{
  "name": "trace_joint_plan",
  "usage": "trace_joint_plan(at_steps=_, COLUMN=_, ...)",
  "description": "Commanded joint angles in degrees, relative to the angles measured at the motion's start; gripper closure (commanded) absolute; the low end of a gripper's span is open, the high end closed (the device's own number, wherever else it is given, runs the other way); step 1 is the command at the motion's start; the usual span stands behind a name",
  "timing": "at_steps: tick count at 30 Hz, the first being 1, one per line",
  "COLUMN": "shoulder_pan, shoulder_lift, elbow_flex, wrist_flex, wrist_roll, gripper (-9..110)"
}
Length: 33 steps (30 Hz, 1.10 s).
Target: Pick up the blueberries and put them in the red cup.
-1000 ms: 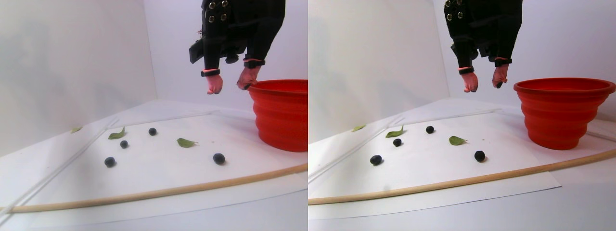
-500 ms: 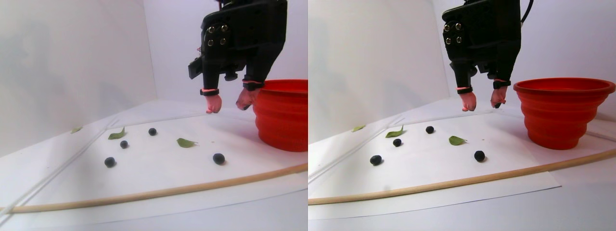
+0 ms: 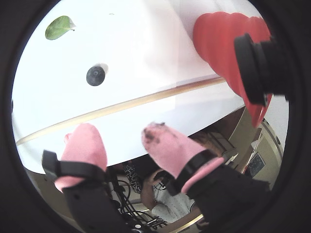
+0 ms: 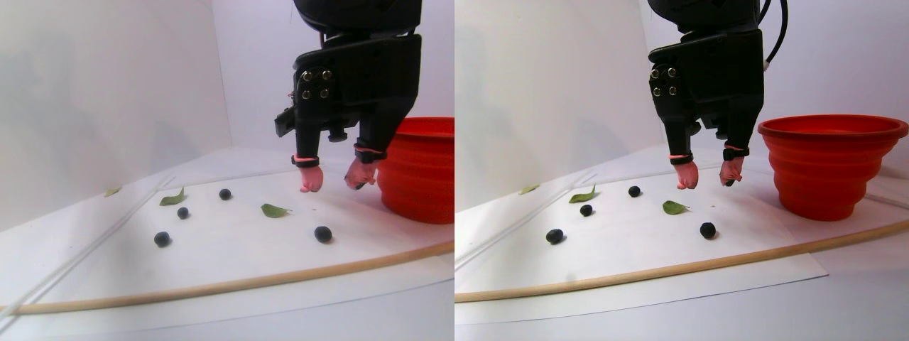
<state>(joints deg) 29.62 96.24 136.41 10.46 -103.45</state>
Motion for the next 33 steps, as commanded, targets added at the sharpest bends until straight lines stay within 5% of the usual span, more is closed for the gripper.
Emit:
trace_joint_plan(at_steps=1, shoulder_pan=-0.35, shoulder_lift=-0.26, elbow_flex=-2.2, wrist_flex=-1.14, wrist_roll=0.26, gripper=84)
trace_joint_plan(at_steps=33, shoulder_pan=-1.58, shoulder_lift=-15.91, elbow_flex=-8.88, wrist_flex=-10.37, wrist_roll=0.0, gripper=82)
